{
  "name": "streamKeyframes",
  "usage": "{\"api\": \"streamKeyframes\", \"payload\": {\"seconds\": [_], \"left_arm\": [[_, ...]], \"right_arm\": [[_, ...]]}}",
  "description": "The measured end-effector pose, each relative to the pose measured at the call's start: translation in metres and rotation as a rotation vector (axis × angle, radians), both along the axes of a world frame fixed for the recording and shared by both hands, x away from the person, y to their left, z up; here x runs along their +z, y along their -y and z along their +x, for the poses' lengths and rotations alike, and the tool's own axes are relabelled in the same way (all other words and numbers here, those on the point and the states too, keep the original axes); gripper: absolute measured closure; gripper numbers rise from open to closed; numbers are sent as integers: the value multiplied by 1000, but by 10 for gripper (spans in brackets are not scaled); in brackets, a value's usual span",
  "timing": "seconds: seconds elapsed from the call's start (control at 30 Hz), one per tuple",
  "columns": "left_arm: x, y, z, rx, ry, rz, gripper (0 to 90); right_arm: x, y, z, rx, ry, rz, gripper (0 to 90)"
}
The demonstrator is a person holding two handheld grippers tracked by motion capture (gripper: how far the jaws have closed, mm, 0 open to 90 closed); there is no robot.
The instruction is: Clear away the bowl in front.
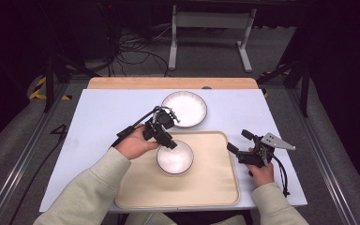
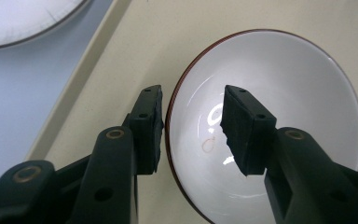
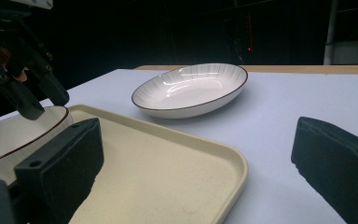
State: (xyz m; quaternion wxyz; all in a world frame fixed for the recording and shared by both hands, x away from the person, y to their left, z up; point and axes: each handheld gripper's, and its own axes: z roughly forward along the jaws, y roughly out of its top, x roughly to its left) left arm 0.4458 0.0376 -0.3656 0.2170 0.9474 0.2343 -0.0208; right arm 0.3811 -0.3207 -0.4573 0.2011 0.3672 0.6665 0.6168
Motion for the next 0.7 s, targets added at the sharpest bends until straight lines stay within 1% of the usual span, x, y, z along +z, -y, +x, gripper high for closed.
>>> {"api": "streamKeyframes", "payload": {"seconds": [0.07, 0.1, 0.13, 0.17, 0.2, 0.23, 0.27, 0.3, 0.4, 0.47, 0.53, 0.6, 0.7], "left_arm": [[4, -3, -3, -5, 13, -24, 579], [6, -6, -7, -7, 22, -52, 561], [6, -6, -7, -7, 22, -52, 551], [8, -9, -10, -6, 42, -66, 537], [9, -10, -11, 0, 47, -77, 527], [9, -10, -11, 0, 47, -77, 517], [10, -13, -13, -4, 61, -91, 517], [11, -16, -14, -2, 60, -107, 509], [15, -21, -17, 0, 76, -129, 481], [18, -26, -21, 7, 83, -163, 472], [20, -32, -28, 24, 140, -186, 441], [23, -38, -35, 42, 195, -210, 430], [26, -46, -42, 56, 216, -248, 396]], "right_arm": [[0, 0, 0, 1, 0, -3, 27], [0, 0, 0, 4, 0, -6, 26], [0, 0, 0, 4, 0, -6, 26], [0, -1, 0, 4, 1, -6, 26], [0, -1, 0, 4, 1, -6, 26], [0, -1, 0, 4, 1, -6, 26], [0, 0, 0, 4, 1, -5, 26], [0, 0, 0, 5, 1, -5, 27], [0, -1, 0, 6, 0, -17, 26], [0, -2, 0, 9, 0, -24, 26], [0, -3, 0, 11, 2, -28, 26], [0, -2, 0, 11, 3, -28, 26], [0, -2, 0, 10, 1, -24, 25]]}}
